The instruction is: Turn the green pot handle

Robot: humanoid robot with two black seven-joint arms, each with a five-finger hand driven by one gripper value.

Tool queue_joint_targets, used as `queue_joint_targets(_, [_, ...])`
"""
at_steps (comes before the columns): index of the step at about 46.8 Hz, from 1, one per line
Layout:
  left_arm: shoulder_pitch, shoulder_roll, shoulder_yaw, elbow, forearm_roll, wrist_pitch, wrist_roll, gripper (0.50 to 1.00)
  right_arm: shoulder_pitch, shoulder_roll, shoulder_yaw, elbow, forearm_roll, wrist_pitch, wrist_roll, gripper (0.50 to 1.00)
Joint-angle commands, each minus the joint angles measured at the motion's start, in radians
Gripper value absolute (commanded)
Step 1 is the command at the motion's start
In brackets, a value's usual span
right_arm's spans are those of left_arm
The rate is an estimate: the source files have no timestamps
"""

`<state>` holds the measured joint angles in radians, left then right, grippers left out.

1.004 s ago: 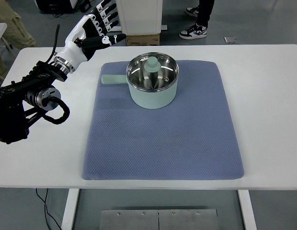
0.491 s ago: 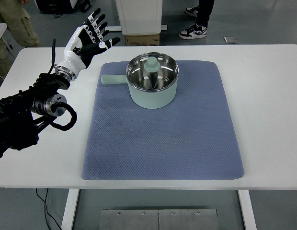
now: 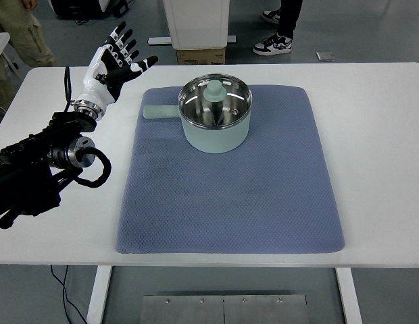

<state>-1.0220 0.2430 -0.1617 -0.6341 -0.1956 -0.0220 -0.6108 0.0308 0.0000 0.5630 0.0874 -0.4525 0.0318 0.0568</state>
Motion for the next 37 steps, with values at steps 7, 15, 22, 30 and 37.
queue_joint_targets(7, [0.005, -0.019, -0.007, 0.028, -0.019, 0.004, 0.0, 1.0, 0.0, 0.0, 0.0, 0.0, 0.0, 0.0, 0.0, 1.0])
queue_joint_targets(15, [0.013, -0.025, -0.013, 0.044, -0.05, 0.004, 0.0, 1.0, 0.0, 0.0, 0.0, 0.0, 0.0, 0.0, 0.0, 1.0])
queue_joint_targets(22, [0.02, -0.036, -0.029, 0.06, -0.064, 0.004, 0.0, 1.0, 0.0, 0.0, 0.0, 0.0, 0.0, -0.001, 0.0, 1.0])
queue_joint_targets(30, [0.036, -0.041, -0.064, 0.076, -0.065, 0.004, 0.0, 1.0, 0.0, 0.0, 0.0, 0.0, 0.0, 0.0, 0.0, 1.0])
queue_joint_targets(37, [0.051, -0.056, -0.088, 0.088, -0.065, 0.002, 0.0, 1.0, 0.0, 0.0, 0.0, 0.0, 0.0, -0.001, 0.0, 1.0])
